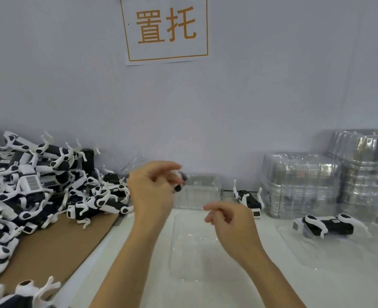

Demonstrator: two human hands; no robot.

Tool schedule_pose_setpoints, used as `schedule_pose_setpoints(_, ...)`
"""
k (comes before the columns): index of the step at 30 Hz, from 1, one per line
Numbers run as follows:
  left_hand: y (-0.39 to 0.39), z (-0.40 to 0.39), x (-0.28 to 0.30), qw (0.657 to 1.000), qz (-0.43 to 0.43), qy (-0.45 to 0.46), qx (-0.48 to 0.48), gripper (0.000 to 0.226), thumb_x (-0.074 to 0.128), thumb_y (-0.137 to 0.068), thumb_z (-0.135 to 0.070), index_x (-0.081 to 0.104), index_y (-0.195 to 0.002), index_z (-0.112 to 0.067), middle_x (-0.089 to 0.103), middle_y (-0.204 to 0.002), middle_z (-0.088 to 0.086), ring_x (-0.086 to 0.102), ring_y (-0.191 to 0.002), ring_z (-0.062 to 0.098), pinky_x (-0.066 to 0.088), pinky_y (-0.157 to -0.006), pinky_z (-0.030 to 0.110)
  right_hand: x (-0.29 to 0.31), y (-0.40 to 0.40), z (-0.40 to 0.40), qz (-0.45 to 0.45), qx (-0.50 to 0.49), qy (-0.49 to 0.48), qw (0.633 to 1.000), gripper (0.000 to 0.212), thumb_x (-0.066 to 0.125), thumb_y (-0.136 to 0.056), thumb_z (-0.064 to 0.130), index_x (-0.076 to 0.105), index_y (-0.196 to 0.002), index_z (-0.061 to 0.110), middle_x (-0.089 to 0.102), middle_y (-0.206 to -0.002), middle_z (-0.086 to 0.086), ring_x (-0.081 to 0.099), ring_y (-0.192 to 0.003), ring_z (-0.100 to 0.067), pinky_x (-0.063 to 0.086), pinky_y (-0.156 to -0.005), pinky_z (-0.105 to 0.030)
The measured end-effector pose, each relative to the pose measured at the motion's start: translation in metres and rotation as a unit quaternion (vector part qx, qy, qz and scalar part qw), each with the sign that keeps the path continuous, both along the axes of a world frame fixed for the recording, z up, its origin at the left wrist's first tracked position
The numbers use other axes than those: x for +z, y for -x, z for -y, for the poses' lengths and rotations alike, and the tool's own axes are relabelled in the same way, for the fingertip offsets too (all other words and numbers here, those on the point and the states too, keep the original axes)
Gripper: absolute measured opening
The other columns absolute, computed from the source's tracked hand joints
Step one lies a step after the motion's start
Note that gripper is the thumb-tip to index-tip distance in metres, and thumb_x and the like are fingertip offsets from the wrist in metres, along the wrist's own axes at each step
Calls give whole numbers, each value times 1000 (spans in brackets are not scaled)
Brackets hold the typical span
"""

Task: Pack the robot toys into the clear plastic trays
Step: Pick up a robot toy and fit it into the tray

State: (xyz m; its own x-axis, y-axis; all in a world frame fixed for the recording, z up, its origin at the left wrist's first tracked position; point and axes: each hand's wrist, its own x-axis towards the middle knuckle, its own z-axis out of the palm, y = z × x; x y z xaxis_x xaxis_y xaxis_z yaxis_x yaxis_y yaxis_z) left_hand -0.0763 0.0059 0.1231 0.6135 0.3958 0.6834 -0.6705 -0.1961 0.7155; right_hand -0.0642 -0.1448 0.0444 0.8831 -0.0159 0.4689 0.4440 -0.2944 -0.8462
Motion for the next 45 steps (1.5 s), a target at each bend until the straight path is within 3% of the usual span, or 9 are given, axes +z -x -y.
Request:
schedule_pose_setpoints(2,7,23,1,994,36,-60,-81,52,34,-70,33,73,-68,-1,67,-61,5,63,-51,12,53,-51,26,8,2,-4,-99,100,-173,975,27,46,-101,13,72,-104,13,75,-78,-9,70,-69,-22,53,-61,-25)
schedule_pose_setpoints(5,12,50,-13,971,-22,-168,-168,48,38,-67,21,73,-63,-11,67,-68,5,67,-58,18,58,-54,34,15,4,10,-202,254,-425,845,50,36,-103,43,73,-92,12,72,-83,-10,71,-74,-25,57,-62,-36)
schedule_pose_setpoints(8,8,59,-31,944,-77,-275,-167,40,42,-74,12,76,-71,-10,70,-68,0,68,-63,12,59,-62,31,19,0,32,-214,288,-519,776,60,39,-98,55,73,-107,7,72,-99,-14,70,-81,-26,57,-65,-40)
schedule_pose_setpoints(12,-2,47,-41,889,-143,-387,-200,26,65,-85,7,80,-92,-13,77,-89,-8,69,-85,-1,49,-77,11,17,-8,43,-209,196,-467,837,55,61,-91,36,57,-131,-2,60,-115,-19,56,-104,-30,50,-98,-48)
schedule_pose_setpoints(19,-11,19,-33,991,-115,-67,-3,33,53,-84,8,68,-80,-21,69,-77,-6,63,-76,17,54,-73,37,17,-2,40,-214,198,-462,837,30,69,-70,22,63,-96,8,64,-93,-21,57,-64,-22,46,-57,-29)
schedule_pose_setpoints(26,-18,-4,-45,919,-252,53,-298,19,57,-100,-14,72,-110,-19,72,-113,9,70,-101,27,58,-77,36,12,1,24,-206,225,-322,896,23,59,-90,13,76,-105,15,72,-106,-14,69,-85,-22,54,-81,-39)
schedule_pose_setpoints(32,-22,5,-53,960,-183,41,-208,25,58,-98,-4,72,-104,-24,76,-103,4,72,-98,27,58,-84,45,15,2,18,-52,21,-104,993,33,77,-83,17,70,-103,43,68,-108,17,65,-95,2,54,-76,-16)
schedule_pose_setpoints(37,-28,-9,-60,952,-221,30,-212,23,61,-96,-9,75,-104,-25,76,-103,-1,70,-101,16,53,-82,31,6,-6,15,21,-55,-14,998,41,75,-83,4,66,-104,37,63,-106,19,52,-96,21,36,-76,4)
schedule_pose_setpoints(45,-37,-15,-114,915,-391,-39,-96,28,49,-103,-19,60,-128,-26,55,-134,-1,52,-124,17,45,-101,40,-12,-16,8,-42,-68,231,970,40,71,-85,9,68,-117,32,50,-109,19,51,-108,-9,41,-95,-22)
